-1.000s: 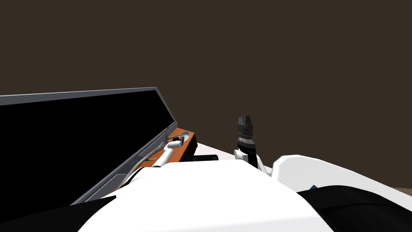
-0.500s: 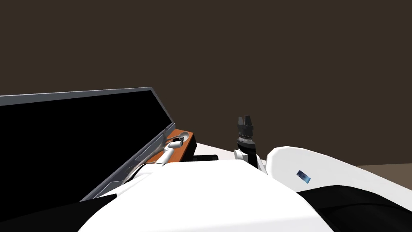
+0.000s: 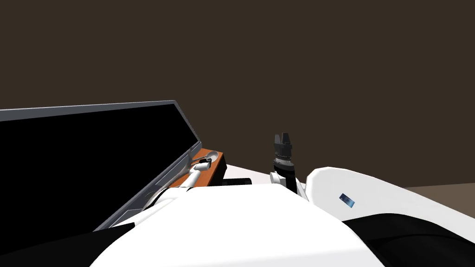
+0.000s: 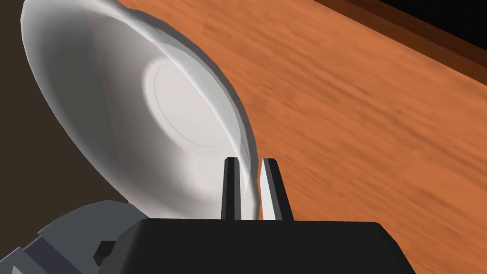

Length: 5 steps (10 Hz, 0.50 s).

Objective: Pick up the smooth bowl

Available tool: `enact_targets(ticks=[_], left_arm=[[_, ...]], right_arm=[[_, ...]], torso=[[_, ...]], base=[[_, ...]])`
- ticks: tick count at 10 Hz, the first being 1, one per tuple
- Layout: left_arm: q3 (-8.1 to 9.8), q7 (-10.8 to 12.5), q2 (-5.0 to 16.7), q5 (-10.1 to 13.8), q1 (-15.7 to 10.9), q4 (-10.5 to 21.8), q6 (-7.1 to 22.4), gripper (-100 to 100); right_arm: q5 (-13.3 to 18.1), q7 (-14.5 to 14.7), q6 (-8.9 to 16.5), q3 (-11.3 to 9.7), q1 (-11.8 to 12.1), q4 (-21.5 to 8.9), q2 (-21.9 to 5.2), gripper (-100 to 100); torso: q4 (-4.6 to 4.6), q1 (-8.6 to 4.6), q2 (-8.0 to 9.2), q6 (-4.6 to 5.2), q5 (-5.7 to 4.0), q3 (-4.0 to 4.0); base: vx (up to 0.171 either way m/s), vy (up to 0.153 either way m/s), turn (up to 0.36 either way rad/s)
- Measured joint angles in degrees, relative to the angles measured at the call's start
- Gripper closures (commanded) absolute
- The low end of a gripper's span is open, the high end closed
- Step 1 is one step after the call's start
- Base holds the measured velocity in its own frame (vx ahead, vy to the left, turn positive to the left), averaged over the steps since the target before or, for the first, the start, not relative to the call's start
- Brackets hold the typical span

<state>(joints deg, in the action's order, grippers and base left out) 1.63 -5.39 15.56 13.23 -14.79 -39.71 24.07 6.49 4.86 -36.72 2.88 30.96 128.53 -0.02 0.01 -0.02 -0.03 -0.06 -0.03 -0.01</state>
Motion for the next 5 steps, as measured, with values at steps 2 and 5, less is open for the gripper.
enact_targets(ticks=[2, 5], left_arm=[[0.0, 0.0, 0.0, 0.0, 0.0, 0.0, 0.0, 0], [-0.77, -0.9, 0.4, 0.9, 0.6, -1.7, 0.9, 100]], right_arm=[[0.0, 0.0, 0.0, 0.0, 0.0, 0.0, 0.0, 0], [0.0, 0.0, 0.0, 0.0, 0.0, 0.0, 0.0, 0]], torso=[[0.03, -0.01, 0.02, 0.01, -0.01, 0.03], [0.04, -0.18, -0.04, -0.02, -0.06, 0.01]], base=[[0.0, 0.0, 0.0], [0.028, -0.036, 0.14]])
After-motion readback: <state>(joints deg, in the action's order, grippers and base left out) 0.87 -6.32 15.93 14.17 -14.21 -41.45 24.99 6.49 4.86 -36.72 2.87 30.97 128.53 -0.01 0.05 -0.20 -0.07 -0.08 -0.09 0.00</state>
